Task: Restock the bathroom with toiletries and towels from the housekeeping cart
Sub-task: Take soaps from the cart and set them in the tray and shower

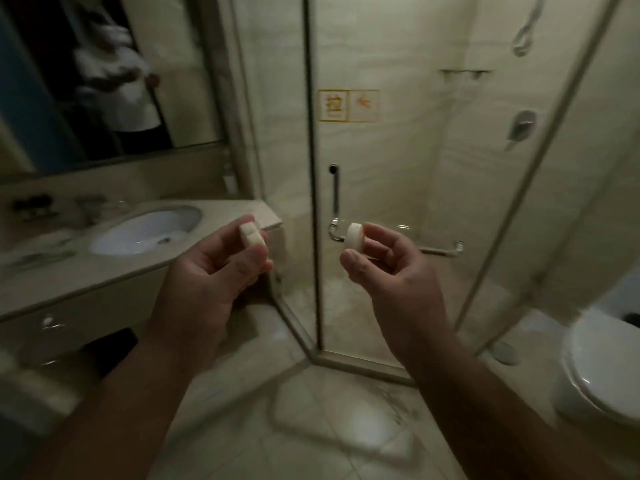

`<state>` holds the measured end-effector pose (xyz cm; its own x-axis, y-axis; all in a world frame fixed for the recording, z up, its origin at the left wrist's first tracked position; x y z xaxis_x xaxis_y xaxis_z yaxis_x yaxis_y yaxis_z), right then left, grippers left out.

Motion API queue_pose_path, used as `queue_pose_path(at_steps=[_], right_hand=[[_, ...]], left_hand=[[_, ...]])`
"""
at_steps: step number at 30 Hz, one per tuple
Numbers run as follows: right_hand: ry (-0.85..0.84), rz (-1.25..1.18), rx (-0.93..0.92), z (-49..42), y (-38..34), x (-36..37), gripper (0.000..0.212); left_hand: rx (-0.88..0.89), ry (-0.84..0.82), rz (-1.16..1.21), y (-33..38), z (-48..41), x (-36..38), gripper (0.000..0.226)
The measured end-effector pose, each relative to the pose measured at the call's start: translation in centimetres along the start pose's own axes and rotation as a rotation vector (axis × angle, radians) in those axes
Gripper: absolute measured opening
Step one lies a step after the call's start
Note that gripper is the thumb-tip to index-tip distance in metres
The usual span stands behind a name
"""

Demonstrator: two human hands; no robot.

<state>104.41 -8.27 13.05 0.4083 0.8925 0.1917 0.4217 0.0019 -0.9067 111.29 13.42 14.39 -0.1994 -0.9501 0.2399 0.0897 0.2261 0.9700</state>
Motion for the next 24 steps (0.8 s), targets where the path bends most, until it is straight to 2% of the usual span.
queue_pose_path(at_steps=[4, 8, 12, 18, 22, 24], right_hand=[[-0.175, -0.140, 0.117, -2.5, 4.3, 8.6, 0.039], [-0.354, -0.218, 0.186, -2.5, 6.8, 18.9, 0.054], [-0.505, -0.190, 0.198, -2.1, 8.9, 28.7, 0.040], [-0.557, -0.183, 0.290, -2.1, 12.8, 39.5, 0.035], [-0.520, -0.211, 0.293, -4.5, 14.0, 45.5, 0.036], [-0.521, -0.227, 0.301, -5.1, 15.1, 47.7, 0.036]], left_hand=[[0.054, 0.213, -0.054, 1.7, -0.2, -8.1, 0.057], [0.083, 0.424, -0.051, 3.2, 1.7, -17.0, 0.056], [0.134, 0.596, -0.013, 4.2, 2.5, -25.7, 0.051], [0.123, 0.702, 0.045, 4.7, -0.4, -37.1, 0.053], [0.147, 0.730, 0.070, 6.3, -4.2, -42.8, 0.036], [0.156, 0.759, 0.076, 6.7, -5.6, -45.4, 0.035]])
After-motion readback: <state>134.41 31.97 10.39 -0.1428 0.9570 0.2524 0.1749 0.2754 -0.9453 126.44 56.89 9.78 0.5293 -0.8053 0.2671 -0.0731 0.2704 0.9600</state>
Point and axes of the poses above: each hand's wrist, its own z-axis away from the middle knuckle, its own x-axis out of the palm, y = z × x, the point moved 10 cm from there along -z, towards the middle knuckle, and after that the axes turned 11 degrees about -x, right-handed, at the moved point
